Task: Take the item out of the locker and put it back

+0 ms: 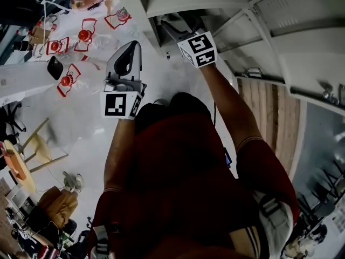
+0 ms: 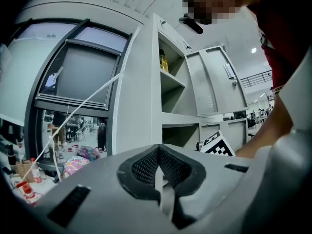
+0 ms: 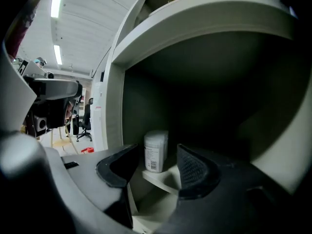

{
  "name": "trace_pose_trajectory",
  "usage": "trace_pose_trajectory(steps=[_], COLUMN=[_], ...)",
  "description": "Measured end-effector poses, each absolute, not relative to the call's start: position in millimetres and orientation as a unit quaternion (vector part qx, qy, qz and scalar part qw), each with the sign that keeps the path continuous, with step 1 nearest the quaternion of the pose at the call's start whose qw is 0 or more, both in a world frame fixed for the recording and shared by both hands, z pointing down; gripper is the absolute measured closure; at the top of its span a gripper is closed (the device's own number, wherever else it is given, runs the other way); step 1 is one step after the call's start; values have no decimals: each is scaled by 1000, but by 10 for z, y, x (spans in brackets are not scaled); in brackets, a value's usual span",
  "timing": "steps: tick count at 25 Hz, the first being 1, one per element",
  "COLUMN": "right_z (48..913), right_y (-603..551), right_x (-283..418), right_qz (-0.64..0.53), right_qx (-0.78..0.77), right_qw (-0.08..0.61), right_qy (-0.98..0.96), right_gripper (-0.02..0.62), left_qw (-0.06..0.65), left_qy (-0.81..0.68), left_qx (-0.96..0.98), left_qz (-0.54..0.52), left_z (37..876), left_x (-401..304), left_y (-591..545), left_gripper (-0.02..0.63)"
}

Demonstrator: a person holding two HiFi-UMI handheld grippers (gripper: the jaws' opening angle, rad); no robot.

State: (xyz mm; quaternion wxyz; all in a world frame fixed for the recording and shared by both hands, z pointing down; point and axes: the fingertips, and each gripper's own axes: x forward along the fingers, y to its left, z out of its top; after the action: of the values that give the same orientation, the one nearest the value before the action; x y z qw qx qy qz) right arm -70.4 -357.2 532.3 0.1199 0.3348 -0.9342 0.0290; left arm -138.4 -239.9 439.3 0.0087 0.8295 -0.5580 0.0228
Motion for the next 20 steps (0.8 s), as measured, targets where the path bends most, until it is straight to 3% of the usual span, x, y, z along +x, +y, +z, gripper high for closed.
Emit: trace_pose_trajectory(steps=[6,20], right_z=[5019,4224], right_y=[-3399,-2943], right_x=[-566,-527], right_qz=[28,17], right_qx=[346,356], right_qw=[116,85], right_qy=[-931,-930], right_gripper=[373,462], left_qw=[12,21], left_qy=[-545,-531], left_qx=[838,847], left_qz=[20,6], left_z=[4216,3753], left_x=[-1305,-1291], left_y=[-2356,-2293], left_gripper=[600,600])
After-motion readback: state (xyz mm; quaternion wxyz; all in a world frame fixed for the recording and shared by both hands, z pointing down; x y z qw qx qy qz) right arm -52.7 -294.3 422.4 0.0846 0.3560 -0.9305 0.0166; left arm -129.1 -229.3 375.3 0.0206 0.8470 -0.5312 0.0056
